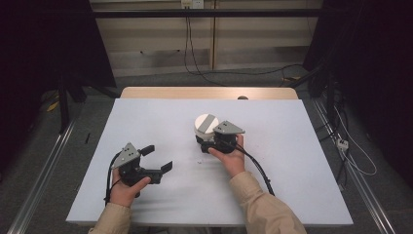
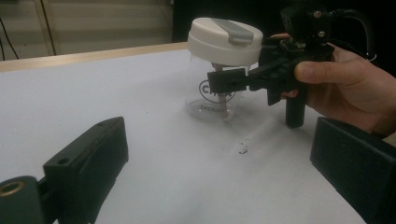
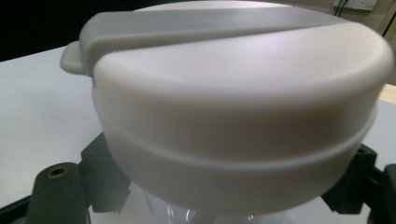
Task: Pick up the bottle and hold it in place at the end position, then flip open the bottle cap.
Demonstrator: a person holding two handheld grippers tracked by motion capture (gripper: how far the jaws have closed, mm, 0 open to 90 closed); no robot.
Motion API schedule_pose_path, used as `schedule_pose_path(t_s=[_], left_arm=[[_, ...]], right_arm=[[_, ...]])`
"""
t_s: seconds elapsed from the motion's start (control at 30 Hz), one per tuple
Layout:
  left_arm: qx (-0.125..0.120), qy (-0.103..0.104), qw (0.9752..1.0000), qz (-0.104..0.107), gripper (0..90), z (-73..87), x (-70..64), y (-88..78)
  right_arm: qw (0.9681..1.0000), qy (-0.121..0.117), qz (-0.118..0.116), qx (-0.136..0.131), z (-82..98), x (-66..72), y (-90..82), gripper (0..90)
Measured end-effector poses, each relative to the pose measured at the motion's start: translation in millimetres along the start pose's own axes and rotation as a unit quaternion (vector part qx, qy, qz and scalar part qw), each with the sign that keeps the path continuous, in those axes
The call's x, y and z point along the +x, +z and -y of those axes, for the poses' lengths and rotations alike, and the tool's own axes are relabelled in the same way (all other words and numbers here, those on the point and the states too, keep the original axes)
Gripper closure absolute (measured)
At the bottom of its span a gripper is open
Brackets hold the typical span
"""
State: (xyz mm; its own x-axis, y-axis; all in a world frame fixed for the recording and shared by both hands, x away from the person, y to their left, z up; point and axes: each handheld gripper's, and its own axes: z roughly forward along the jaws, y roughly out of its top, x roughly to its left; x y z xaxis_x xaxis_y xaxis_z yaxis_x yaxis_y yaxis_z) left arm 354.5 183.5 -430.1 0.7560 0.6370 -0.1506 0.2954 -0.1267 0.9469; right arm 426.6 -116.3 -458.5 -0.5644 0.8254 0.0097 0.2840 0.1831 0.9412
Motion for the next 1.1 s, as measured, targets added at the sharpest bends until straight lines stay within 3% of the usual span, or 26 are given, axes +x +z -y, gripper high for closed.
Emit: schedule_pose_path(t_s=[0.77, 1.1], left_arm=[[0.011, 0.002, 0.9999, 0.007, 7.3, -11.1, -2.3, 22.7], [0.024, 0.018, 0.9995, 0.010, 9.6, -24.8, -5.8, 41.5]], right_arm=[[1.0000, 0.000, -0.001, 0.001, -0.1, -0.2, 0.3, 18.5], [1.0000, 0.001, -0.001, 0.001, 0.0, -0.1, 0.4, 18.5]])
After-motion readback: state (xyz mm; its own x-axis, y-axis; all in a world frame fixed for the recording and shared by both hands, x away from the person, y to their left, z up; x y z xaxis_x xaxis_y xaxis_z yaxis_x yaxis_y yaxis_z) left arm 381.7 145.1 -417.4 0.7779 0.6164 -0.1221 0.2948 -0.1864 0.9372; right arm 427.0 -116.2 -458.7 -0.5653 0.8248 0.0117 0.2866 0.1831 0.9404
